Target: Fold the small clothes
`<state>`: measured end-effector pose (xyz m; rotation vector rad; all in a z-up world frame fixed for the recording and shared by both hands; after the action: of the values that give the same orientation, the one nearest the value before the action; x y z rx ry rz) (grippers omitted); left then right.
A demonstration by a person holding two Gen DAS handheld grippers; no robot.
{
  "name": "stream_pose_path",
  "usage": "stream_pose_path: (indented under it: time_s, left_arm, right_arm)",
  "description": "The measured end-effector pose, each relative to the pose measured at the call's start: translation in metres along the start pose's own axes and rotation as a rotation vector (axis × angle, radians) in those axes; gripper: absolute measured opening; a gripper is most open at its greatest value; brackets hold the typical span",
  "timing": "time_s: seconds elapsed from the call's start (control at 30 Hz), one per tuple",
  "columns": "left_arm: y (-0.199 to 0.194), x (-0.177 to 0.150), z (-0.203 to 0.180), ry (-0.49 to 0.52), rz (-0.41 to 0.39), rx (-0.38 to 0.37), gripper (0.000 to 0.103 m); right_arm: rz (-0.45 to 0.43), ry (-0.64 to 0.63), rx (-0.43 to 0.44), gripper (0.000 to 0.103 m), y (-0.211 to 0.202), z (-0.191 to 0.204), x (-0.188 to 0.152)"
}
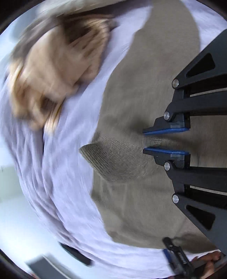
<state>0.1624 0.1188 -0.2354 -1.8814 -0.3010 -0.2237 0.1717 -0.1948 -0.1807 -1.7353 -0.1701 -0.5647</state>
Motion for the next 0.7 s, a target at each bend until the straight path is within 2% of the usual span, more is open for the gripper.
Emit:
stream_pose_path:
  time_s: [0.03, 0.13, 0.27, 0.3, 0.33, 0.37, 0.4, 0.43, 0.5, 0.57, 0.6, 0.7]
  left_arm:
    - [0.002, 0.001, -0.001, 0.002, 0.000, 0.006, 0.079]
    - [0.009, 0.003, -0.006, 0.009, 0.001, 0.026, 0.079]
    - [0.010, 0.003, -0.010, 0.015, 0.013, 0.047, 0.079]
    - [0.010, 0.004, -0.011, 0.015, 0.019, 0.052, 0.079]
    - [0.010, 0.005, -0.013, 0.015, 0.023, 0.057, 0.079]
    - [0.007, 0.006, -0.015, 0.017, 0.024, 0.064, 0.079]
    - [0.005, 0.007, -0.017, 0.018, 0.021, 0.065, 0.079]
    - [0.003, 0.007, -0.019, 0.016, 0.018, 0.060, 0.079]
    - [0.001, 0.009, -0.026, 0.006, 0.013, 0.037, 0.079]
    - [0.004, 0.011, -0.032, 0.010, 0.014, 0.030, 0.079]
    - [0.006, 0.013, -0.034, 0.014, 0.018, 0.036, 0.079]
    - [0.022, 0.012, -0.038, 0.010, 0.044, 0.041, 0.079]
  right_arm:
    - [0.048, 0.065, -0.007, 0.017, 0.011, -0.023, -0.007]
    - [0.177, 0.207, -0.005, 0.016, 0.042, -0.073, -0.033]
    - [0.224, 0.264, 0.051, 0.017, 0.048, -0.101, -0.053]
    - [0.236, 0.272, 0.073, 0.022, 0.043, -0.103, -0.055]
    - [0.247, 0.281, 0.100, 0.038, 0.041, -0.103, -0.055]
    - [0.252, 0.295, 0.145, 0.049, 0.035, -0.102, -0.057]
    - [0.252, 0.309, 0.203, 0.072, 0.033, -0.098, -0.053]
    - [0.247, 0.319, 0.259, 0.079, 0.029, -0.092, -0.049]
    - [0.254, 0.339, 0.364, 0.079, 0.026, -0.078, -0.043]
    - [0.309, 0.401, 0.496, 0.078, 0.033, -0.064, -0.046]
    - [0.352, 0.466, 0.589, 0.078, 0.040, -0.057, -0.051]
    - [0.430, 0.576, 0.762, 0.078, 0.057, -0.035, -0.061]
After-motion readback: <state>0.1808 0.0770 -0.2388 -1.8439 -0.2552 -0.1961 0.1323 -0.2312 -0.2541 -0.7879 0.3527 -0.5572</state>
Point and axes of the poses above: each gripper's, at about its wrist camera, not at the fingertips, and y roughly the way its jaws point, z to its left, x to its top, the point moved 7 cm from there along y, roughly the way its jaws point, and after that the axes turned 15 degrees about -x, right-handed, at the moved point
